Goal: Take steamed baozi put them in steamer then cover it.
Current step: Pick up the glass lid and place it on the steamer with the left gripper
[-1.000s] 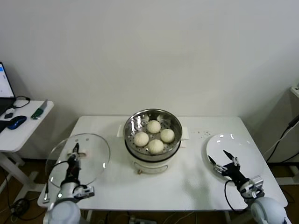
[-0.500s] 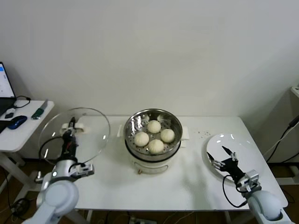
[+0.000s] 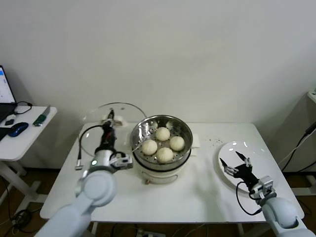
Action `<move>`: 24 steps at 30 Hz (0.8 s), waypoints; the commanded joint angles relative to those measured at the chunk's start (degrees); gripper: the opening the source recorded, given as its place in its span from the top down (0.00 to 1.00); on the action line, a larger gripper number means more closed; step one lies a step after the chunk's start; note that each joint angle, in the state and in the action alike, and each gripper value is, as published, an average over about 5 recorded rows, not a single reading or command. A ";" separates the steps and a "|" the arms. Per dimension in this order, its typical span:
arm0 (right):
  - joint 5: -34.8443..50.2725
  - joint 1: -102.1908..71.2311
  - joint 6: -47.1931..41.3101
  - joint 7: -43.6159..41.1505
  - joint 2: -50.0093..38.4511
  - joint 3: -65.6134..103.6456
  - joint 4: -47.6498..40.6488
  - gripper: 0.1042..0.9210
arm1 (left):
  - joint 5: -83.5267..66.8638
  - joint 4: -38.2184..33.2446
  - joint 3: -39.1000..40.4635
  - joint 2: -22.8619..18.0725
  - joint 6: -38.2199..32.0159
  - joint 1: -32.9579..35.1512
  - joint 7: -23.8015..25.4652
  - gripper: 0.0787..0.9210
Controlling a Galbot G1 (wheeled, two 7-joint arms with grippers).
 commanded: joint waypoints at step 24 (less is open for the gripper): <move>-1.45 -1.44 2.36 -2.26 -0.02 2.83 -1.19 0.12 | 10.41 21.91 11.35 -27.19 2.78 -7.04 1.24 0.92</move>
